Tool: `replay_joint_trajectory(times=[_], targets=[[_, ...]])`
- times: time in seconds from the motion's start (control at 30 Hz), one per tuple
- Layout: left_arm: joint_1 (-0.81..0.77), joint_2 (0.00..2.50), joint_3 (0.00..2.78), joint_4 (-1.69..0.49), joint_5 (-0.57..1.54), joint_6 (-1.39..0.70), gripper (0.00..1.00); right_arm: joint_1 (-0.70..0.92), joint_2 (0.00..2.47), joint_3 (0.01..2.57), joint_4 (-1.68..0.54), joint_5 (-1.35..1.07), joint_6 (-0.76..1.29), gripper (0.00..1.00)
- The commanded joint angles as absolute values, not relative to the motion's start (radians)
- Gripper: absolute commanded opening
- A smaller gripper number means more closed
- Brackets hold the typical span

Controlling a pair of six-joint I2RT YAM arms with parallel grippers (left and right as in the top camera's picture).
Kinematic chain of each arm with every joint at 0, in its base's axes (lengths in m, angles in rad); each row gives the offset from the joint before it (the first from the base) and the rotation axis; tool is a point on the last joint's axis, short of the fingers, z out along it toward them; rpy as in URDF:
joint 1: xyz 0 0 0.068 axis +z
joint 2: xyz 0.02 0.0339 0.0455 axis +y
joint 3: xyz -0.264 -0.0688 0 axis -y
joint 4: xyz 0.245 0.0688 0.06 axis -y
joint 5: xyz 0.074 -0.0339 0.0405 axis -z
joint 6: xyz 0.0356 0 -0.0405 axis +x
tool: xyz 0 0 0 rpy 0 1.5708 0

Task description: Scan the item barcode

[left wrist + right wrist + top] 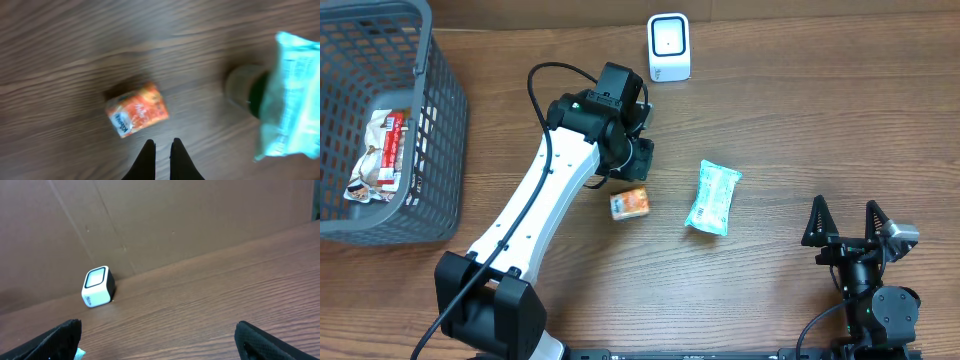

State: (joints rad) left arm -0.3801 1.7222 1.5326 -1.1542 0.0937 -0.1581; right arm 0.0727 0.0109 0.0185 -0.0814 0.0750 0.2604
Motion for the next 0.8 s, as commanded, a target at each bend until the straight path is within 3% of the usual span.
replay_joint_trajectory(times=[0.0, 0.03, 0.1, 0.2, 0.43, 0.6, 0.77], targets=[[-0.397, 1.707, 1.53, -1.159, -0.001, -0.19, 0.04, 0.072, 0.005, 0.008, -0.077, 0.073, 0.257, 1.0], [-0.398, 1.708, 1.522, -1.161, -0.001, -0.186, 0.06, 0.072, 0.005, 0.008, -0.077, 0.073, 0.257, 1.0], [-0.398, 1.712, 1.507, -1.168, -0.001, -0.178, 0.22, 0.072, 0.005, 0.008, -0.077, 0.073, 0.257, 1.0], [-0.395, 1.726, 1.482, -1.176, 0.008, -0.18, 0.35, 0.072, 0.005, 0.008, -0.077, 0.073, 0.257, 1.0], [-0.393, 1.745, 1.346, -1.111, 0.027, -0.259, 0.42, 0.072, 0.005, 0.008, -0.077, 0.073, 0.257, 1.0], [-0.395, 1.745, 1.257, -1.067, 0.089, -0.304, 0.36, 0.072, 0.005, 0.008, -0.077, 0.073, 0.257, 1.0], [-0.395, 1.745, 1.208, -1.013, 0.1, -0.315, 0.04, 0.072, 0.005, 0.008, -0.077, 0.073, 0.257, 1.0]])
